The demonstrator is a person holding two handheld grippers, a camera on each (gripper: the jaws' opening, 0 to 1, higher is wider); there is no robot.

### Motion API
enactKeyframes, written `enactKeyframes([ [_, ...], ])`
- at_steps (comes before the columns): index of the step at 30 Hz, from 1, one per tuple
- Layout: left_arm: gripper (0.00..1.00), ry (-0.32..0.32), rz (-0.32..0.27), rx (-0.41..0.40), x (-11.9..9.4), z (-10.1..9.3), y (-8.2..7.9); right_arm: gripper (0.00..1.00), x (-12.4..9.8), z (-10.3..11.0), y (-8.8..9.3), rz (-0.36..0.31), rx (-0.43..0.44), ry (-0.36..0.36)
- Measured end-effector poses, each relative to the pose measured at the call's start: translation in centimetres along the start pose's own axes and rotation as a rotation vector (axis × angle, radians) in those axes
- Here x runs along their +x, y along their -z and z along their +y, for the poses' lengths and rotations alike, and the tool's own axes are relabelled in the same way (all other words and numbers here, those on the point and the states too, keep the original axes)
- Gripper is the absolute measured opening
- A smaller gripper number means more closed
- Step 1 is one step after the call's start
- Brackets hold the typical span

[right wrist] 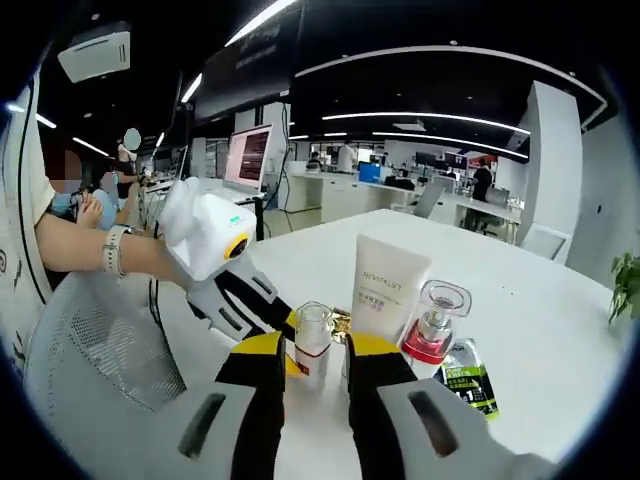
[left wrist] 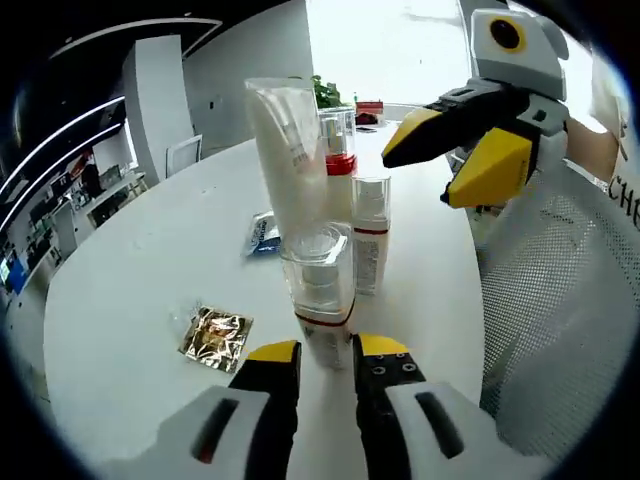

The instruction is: Arrange the skincare products in the storage area until every visible bottle or jar stands upright without overlapping.

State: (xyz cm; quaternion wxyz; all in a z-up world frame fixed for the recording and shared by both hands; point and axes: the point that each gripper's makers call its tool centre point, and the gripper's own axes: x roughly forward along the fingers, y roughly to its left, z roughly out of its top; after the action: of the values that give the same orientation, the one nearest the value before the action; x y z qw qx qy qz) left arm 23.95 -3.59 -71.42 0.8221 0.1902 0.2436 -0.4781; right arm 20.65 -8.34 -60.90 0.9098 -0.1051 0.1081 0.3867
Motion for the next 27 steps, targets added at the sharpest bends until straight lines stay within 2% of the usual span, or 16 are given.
enactKeyframes([
  [1,0.17,0.003,0.000,-0.001,0.1,-0.1,-0.1,0.23,-0.3,-0.1,-0.1,-0.015,0.002,-0.002],
  [4,0.18,0.013,-0.008,-0.025,0.3,-0.2,0.1,0.22,-1.5,-1.3,0.9,0.031,0.016,0.028],
  [6,0.19,0.038,-0.040,-0.067,0.5,-0.5,-0.3,0.22,-2.1,-2.0,1.6,0.054,0.014,0.043],
  [11,0.17,0.033,-0.017,-0.044,0.8,-0.8,0.0,0.22,-2.8,-3.5,3.8,0.114,0.055,0.066],
  [13,0.17,0.033,-0.016,-0.049,0.8,-0.6,0.1,0.23,-2.8,-3.6,5.0,0.171,0.066,0.062],
  [15,0.17,0.032,-0.018,-0.052,1.0,-0.5,0.0,0.23,-2.3,-4.0,5.8,0.192,0.063,0.066],
  [18,0.17,0.031,-0.022,-0.044,1.2,-0.7,-0.3,0.27,-1.8,-3.0,7.0,0.251,0.087,0.002],
  [24,0.17,0.042,-0.021,-0.037,1.7,-1.0,-0.6,0.26,-0.6,-3.0,7.7,0.301,0.060,0.018],
  [27,0.17,0.025,0.018,-0.026,1.7,-0.7,0.2,0.26,-0.2,-3.2,8.2,0.338,0.038,0.019],
])
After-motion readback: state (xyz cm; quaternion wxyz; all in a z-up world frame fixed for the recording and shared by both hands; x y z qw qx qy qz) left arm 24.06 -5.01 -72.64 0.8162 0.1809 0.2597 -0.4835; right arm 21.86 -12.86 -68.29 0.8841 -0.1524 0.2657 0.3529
